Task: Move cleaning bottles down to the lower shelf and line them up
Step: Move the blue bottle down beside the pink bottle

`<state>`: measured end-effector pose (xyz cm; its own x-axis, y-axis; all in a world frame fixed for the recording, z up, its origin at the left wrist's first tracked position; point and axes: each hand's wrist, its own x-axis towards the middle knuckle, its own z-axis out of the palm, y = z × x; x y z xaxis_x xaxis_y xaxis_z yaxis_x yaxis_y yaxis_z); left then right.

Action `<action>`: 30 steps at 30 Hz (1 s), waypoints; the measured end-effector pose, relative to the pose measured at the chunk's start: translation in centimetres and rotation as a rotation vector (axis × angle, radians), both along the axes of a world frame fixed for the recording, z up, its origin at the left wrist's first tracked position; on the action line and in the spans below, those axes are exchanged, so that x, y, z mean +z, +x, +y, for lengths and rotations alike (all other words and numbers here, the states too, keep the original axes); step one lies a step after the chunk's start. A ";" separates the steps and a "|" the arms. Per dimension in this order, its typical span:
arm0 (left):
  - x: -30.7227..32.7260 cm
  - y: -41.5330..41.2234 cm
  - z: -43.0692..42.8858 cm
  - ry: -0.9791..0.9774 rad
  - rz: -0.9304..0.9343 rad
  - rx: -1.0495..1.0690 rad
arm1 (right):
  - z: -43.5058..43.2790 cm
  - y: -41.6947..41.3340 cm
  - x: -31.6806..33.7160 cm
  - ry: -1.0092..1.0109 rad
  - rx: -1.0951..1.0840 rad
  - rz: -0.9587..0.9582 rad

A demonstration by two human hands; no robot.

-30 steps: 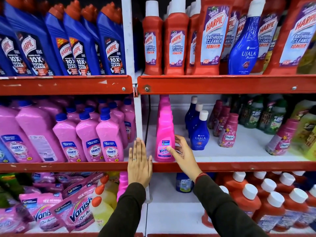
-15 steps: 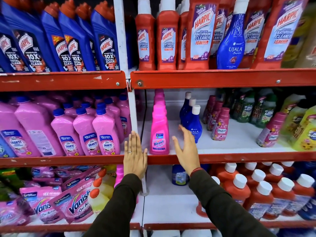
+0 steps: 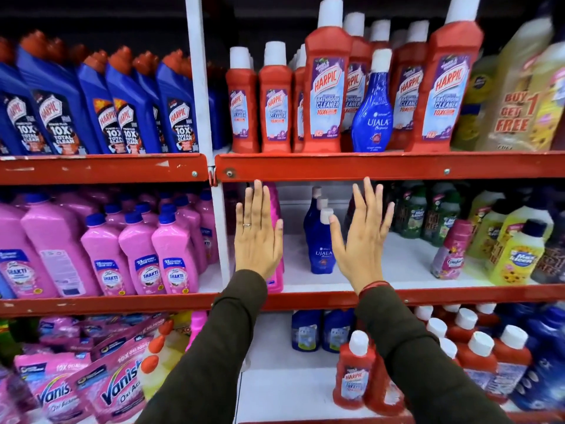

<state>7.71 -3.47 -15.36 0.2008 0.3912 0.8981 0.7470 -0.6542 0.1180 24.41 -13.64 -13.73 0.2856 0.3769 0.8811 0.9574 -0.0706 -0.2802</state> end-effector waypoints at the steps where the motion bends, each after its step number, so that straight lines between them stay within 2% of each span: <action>1: 1.3 0.6 -0.2 0.021 -0.004 -0.011 | -0.2 0.4 1.2 0.025 0.008 -0.009; 7: 8.7 3.1 -0.5 0.139 -0.016 0.006 | -0.6 2.8 7.7 0.123 0.084 -0.065; 12: 12.1 4.7 0.1 0.153 0.021 0.028 | 0.8 5.3 12.8 0.066 0.201 0.057; 15: 12.7 5.4 0.4 0.149 0.053 0.047 | 1.8 6.8 15.2 -0.075 0.268 0.171; 21: 12.5 5.7 0.8 0.163 0.054 0.066 | 2.3 9.0 17.7 -0.215 0.432 0.357; 25: 12.5 5.8 1.1 0.180 0.059 0.080 | 2.2 9.4 18.1 -0.194 0.449 0.418; 30: 11.9 5.9 1.4 0.198 0.076 0.095 | 2.0 9.7 18.1 -0.050 0.537 0.544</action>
